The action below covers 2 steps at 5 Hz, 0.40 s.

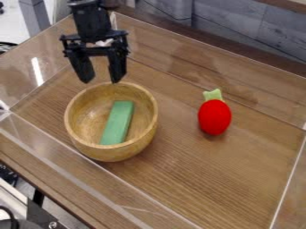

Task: Remove the green stick from the brown bowl and put it on the table

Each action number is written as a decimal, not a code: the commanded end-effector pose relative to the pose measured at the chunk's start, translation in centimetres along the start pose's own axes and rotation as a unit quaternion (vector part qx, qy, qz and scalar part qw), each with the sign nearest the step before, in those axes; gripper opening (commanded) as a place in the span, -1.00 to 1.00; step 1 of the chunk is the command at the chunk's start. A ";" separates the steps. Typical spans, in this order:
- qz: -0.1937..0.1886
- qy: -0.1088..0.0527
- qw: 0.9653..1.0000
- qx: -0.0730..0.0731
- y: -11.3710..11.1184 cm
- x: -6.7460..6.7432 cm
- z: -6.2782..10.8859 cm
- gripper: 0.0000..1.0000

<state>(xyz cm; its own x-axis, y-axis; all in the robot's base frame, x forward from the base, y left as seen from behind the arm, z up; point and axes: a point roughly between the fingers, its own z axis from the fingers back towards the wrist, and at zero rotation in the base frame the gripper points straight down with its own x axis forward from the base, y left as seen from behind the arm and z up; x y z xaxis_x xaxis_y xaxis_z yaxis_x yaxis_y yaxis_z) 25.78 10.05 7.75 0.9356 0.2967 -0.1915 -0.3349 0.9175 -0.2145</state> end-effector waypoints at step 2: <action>0.025 -0.022 0.999 0.004 -0.8 -0.2 -0.4 1.00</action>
<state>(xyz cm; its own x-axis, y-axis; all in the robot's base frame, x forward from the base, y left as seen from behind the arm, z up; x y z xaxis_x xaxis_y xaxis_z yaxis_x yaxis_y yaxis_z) 25.65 9.28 6.97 0.9150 0.3594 -0.1834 -0.3928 0.8974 -0.2009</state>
